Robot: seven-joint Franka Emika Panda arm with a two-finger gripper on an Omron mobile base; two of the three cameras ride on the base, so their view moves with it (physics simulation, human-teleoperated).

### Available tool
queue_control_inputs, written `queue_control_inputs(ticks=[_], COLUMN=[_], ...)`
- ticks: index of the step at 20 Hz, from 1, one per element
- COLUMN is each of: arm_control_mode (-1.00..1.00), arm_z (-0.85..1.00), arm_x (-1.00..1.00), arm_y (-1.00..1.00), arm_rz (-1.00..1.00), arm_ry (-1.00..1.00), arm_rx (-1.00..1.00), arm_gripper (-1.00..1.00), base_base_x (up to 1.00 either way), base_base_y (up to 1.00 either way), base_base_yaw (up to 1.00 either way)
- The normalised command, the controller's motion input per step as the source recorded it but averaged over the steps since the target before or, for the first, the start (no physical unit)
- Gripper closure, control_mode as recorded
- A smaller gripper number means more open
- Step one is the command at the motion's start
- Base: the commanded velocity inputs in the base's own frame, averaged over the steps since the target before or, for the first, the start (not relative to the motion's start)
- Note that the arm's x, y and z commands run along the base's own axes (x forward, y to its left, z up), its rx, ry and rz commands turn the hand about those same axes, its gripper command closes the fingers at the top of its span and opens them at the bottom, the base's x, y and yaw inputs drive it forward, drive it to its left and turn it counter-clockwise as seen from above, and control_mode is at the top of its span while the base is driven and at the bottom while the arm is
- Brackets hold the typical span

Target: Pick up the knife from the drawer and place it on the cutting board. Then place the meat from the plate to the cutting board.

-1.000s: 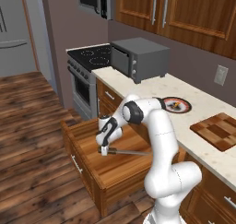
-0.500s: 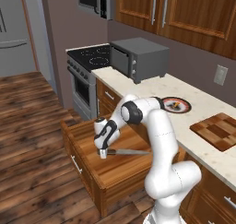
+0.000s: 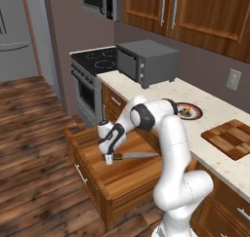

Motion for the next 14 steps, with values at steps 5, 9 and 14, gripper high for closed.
queue_control_inputs(ticks=[5, 9, 14], arm_control_mode=[-1.00, -1.00, -1.00], arm_z=[0.80, 0.55, 0.27], arm_x=[-0.28, -0.46, -0.53], arm_y=[0.06, 0.29, 0.29], arm_rz=[0.06, 0.03, 0.00], arm_ry=[0.06, 0.11, 0.03], arm_rx=[-0.02, -0.06, -0.10], arm_gripper=[1.00, 1.00, 1.00], base_base_x=[0.00, 0.00, 0.00], base_base_y=[0.00, 0.00, 0.00], base_base_yaw=[0.00, 0.00, 0.00])
